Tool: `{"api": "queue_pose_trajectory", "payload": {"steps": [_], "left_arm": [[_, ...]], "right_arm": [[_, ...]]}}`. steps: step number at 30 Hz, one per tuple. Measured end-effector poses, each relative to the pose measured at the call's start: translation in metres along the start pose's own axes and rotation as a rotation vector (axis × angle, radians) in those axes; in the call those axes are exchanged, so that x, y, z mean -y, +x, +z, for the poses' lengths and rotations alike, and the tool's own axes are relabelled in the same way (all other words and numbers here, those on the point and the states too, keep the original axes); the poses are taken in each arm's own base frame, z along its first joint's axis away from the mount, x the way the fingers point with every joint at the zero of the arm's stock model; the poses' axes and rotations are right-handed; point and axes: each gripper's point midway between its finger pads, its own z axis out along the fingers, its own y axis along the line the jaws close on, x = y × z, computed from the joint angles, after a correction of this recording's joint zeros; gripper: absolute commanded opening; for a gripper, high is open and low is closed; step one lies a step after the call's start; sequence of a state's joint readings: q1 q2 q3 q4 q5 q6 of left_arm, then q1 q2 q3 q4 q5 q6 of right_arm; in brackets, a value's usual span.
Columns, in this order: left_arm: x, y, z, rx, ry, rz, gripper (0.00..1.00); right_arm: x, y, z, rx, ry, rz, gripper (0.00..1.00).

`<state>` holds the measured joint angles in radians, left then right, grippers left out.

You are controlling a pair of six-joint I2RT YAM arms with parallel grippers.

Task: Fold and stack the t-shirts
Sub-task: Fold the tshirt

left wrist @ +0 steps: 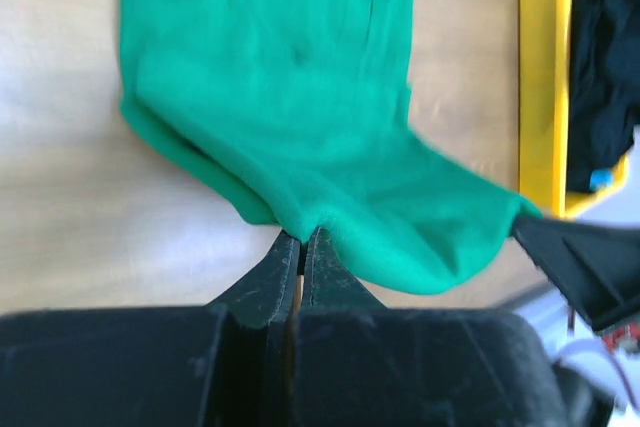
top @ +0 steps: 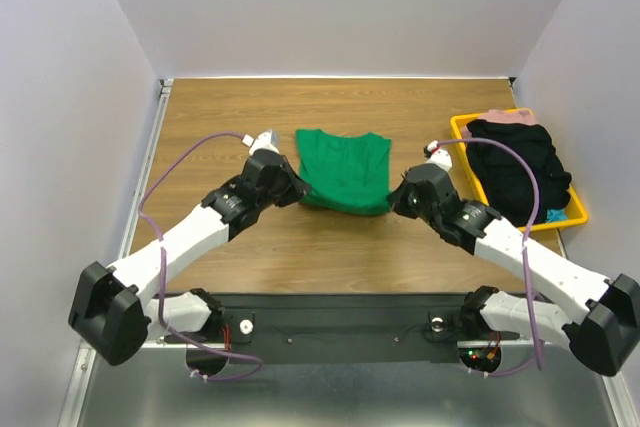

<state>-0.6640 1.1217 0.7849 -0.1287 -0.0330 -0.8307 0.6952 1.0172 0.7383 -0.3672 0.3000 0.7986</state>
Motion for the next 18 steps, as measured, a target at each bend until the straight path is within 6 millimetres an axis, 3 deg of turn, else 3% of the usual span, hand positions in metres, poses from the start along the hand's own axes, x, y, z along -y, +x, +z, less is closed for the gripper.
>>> {"api": "queue_pose_trajectory", "payload": {"steps": [4, 12, 18], "left_arm": [[0.006, -0.032, 0.019, 0.047, -0.033, 0.007, 0.0], [-0.004, -0.085, 0.047, 0.099, -0.076, -0.015, 0.0], [0.007, -0.119, 0.075, 0.111, -0.053, -0.001, 0.0]], "right_arm": [[-0.005, -0.028, 0.01, 0.078, 0.068, -0.026, 0.0], [-0.019, -0.089, 0.04, 0.176, 0.15, -0.046, 0.0], [-0.009, -0.117, 0.073, 0.18, 0.197, -0.041, 0.0]]}}
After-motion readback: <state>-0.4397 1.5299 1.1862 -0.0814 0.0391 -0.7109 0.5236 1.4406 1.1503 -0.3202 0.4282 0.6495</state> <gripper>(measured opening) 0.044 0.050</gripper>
